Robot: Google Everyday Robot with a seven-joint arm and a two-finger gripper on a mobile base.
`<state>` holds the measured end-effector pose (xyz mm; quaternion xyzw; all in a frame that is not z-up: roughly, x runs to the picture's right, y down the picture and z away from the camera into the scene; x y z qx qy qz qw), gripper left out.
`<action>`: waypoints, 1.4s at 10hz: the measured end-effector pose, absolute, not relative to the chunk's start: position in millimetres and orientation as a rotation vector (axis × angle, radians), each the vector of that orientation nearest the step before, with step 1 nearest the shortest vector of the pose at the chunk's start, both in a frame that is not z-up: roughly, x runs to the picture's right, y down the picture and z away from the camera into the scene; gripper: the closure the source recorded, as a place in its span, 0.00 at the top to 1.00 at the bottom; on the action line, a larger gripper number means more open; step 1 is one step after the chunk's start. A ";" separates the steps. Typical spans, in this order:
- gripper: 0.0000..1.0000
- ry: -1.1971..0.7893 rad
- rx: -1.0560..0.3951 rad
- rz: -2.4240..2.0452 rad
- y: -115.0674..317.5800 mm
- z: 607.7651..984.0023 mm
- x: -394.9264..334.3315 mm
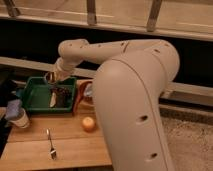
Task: Stack cups into tray
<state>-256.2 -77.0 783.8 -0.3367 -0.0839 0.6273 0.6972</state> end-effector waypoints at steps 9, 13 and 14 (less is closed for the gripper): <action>0.00 -0.245 -0.838 1.338 -78.8 813.7 -314.3; 0.00 -0.266 -0.938 1.316 -51.0 850.5 -355.5; 0.00 -0.259 -0.944 1.306 -49.4 851.7 -361.3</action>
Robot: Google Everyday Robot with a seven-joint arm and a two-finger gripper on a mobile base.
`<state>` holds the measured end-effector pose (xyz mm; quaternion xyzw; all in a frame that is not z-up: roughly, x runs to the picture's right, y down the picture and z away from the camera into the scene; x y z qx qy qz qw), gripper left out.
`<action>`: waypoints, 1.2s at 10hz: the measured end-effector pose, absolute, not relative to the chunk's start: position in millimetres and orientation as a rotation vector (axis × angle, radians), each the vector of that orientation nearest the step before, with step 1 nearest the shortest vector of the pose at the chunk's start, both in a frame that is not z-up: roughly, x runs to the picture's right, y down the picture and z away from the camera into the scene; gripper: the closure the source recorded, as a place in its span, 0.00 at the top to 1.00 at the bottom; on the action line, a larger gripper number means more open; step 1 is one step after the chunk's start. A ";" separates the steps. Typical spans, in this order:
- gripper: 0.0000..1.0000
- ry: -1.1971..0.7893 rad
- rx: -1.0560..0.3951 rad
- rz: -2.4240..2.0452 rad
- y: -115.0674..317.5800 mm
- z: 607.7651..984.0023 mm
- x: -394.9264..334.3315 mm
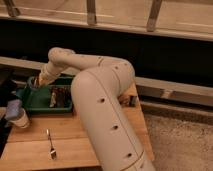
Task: Stack cups into tray
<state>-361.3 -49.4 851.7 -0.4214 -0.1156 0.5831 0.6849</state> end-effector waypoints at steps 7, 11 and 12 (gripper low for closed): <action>0.00 -0.094 -1.029 1.282 3.0 904.4 -381.9; 0.14 -0.060 -1.092 1.311 17.6 921.3 -379.8; 0.26 -0.054 -1.104 1.319 20.0 925.0 -378.4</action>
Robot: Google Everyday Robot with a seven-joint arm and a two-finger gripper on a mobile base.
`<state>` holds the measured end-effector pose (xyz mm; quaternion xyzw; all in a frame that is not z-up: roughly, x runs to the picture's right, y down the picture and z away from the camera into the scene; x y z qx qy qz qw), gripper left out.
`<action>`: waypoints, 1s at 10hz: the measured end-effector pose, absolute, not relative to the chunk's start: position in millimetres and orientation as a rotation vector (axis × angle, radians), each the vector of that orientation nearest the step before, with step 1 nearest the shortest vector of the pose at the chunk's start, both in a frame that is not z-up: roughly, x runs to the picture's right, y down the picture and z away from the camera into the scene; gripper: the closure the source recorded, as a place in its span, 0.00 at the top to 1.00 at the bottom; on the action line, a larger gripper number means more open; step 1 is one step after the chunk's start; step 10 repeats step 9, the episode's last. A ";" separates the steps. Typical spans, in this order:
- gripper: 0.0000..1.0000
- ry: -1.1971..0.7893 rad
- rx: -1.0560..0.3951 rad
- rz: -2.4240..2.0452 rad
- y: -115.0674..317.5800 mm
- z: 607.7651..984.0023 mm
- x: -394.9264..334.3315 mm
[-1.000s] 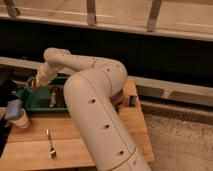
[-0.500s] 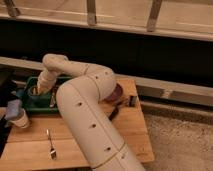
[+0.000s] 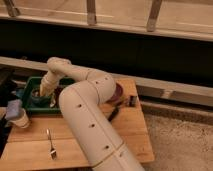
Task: Stack cups into tray
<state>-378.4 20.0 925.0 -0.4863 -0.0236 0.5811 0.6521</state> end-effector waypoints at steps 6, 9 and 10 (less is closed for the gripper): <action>0.79 -0.047 -1.125 1.323 21.8 924.4 -377.5; 0.80 -0.071 -1.111 1.317 15.1 917.6 -379.3; 0.80 -0.071 -1.111 1.317 15.1 917.6 -379.3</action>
